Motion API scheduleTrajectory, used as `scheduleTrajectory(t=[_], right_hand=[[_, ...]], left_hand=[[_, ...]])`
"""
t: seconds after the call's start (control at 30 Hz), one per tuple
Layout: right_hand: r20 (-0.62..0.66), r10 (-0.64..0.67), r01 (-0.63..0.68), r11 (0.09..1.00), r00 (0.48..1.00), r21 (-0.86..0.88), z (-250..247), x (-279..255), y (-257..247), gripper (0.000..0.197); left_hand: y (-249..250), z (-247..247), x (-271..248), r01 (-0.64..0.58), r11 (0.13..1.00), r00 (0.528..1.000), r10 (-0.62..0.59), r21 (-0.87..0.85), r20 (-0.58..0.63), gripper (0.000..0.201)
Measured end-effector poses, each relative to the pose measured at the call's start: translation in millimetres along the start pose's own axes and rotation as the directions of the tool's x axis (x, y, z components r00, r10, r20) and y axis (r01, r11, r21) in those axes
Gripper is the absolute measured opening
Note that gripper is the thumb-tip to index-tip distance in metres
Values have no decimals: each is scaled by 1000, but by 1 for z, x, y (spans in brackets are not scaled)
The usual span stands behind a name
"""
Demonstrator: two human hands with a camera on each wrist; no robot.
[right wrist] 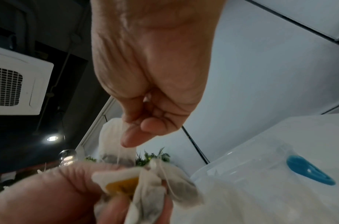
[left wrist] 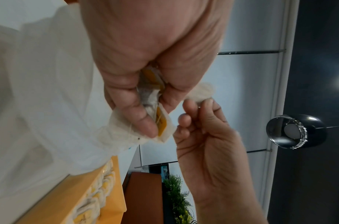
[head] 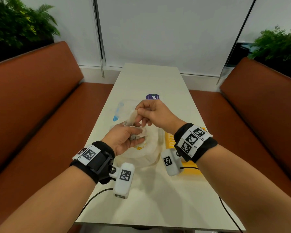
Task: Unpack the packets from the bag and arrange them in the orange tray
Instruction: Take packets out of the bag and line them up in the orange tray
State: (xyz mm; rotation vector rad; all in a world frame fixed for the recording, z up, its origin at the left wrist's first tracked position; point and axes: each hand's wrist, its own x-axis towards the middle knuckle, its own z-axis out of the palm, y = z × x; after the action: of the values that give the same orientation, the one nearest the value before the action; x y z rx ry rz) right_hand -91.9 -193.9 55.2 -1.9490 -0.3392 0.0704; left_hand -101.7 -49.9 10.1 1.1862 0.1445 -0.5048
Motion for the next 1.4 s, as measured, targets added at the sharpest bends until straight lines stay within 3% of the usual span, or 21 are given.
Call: scheduleTrajectory(t=[0.13, 0.23, 0.3, 0.37, 0.47, 0.53, 0.6, 0.8, 1.0, 1.4], right_hand=[[-85, 52, -52, 999, 995, 4, -16, -3, -4, 24], [-118, 76, -103, 963, 990, -249, -37, -13, 3, 26], [-68, 116, -135, 863, 991, -487, -54, -21, 11, 10], [-64, 199, -191, 729, 978, -657, -70, -30, 21, 16], [-71, 341, -251, 522, 938, -815, -83, -45, 37, 28], [-32, 441, -224, 391, 897, -893, -84, -52, 50, 23], [-6, 500, -201, 336, 866, -920, -79, -57, 64, 18], [31, 577, -197, 329, 816, -924, -66, -58, 97, 11], [-16, 549, -215, 299, 836, -930, -59, -56, 111, 13], [28, 525, -163, 313, 851, -936, -61, -54, 108, 28]], left_hand=[[2, -2, -1, 9, 1000, 999, -9, -9, -42, 19], [3, -3, 0, 12, 1000, 998, -14, -23, -65, 17], [3, -2, 0, 12, 999, 997, -14, -34, -72, 15], [3, -1, 2, 10, 999, 998, -12, -32, -68, 13], [1, 2, 3, 9, 1000, 998, -10, -13, -55, 10], [-1, 5, 4, 7, 1000, 999, -6, 5, -44, 8], [-2, 7, 5, 7, 1000, 999, -7, 13, -39, 8], [-3, 8, 7, 12, 1000, 999, -12, 4, -39, 11], [-3, 8, 6, 15, 1000, 998, -14, 12, -65, 11], [-4, 7, 9, 26, 999, 996, -24, 19, -81, 9]])
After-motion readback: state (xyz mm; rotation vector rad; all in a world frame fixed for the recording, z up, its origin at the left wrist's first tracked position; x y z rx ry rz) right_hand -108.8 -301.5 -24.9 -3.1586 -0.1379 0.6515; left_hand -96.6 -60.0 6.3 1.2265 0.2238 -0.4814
